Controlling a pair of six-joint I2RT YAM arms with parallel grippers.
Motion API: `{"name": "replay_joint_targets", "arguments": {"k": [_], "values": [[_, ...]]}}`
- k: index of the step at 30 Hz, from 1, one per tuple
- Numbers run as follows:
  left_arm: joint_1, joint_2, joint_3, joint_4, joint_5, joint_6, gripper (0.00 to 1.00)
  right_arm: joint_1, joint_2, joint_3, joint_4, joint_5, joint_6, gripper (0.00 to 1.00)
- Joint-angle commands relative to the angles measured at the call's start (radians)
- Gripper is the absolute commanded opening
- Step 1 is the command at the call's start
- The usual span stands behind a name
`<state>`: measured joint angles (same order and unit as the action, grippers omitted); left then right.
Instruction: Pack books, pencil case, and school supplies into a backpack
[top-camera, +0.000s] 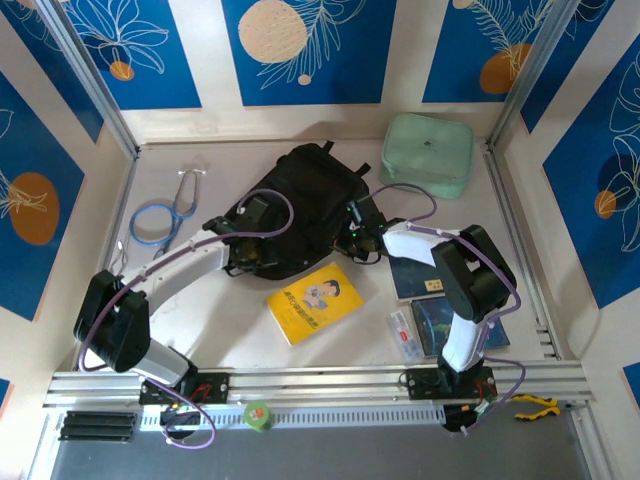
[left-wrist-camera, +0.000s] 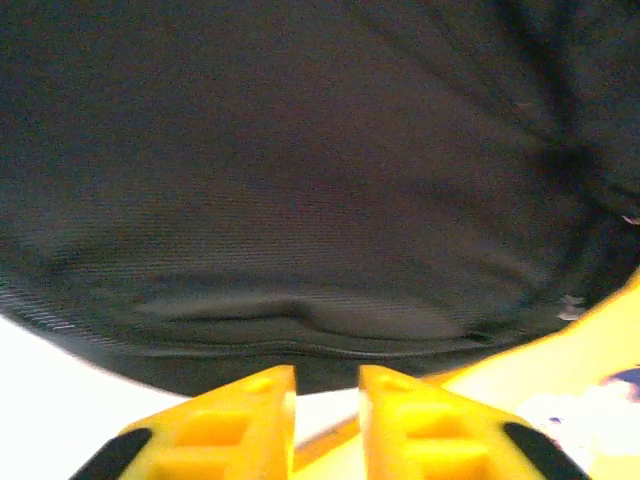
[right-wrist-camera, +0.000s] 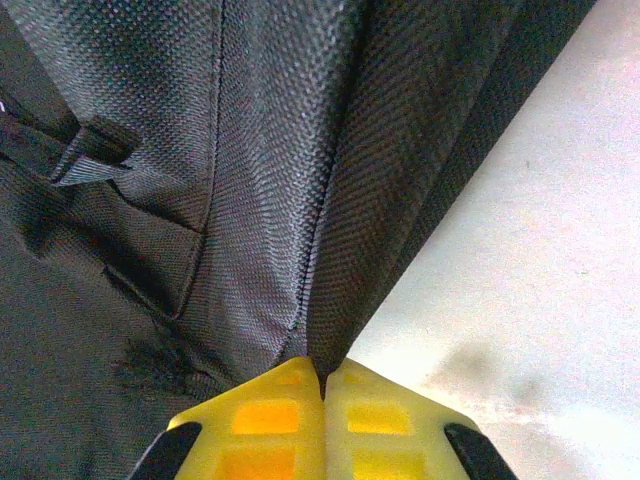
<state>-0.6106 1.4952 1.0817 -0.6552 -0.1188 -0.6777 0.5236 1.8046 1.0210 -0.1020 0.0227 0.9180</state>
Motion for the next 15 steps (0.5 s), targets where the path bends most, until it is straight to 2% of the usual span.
{"name": "replay_joint_targets", "arguments": {"k": [1,6,10,15], "values": [[0.003,0.018,0.031,0.087,0.182,0.014,0.34,0.003,0.021,0.01,-0.026,0.005,-0.006,0.0],[0.001,0.09,0.065,0.084,0.238,0.06,0.48,0.002,0.028,0.007,-0.022,-0.003,-0.002,0.0],[0.0,0.151,0.105,0.051,0.234,0.086,0.51,0.003,0.034,0.011,-0.022,-0.007,-0.004,0.0],[0.0,0.2,0.123,0.058,0.299,0.076,0.49,0.003,0.038,0.013,-0.023,-0.01,-0.002,0.0]]}}
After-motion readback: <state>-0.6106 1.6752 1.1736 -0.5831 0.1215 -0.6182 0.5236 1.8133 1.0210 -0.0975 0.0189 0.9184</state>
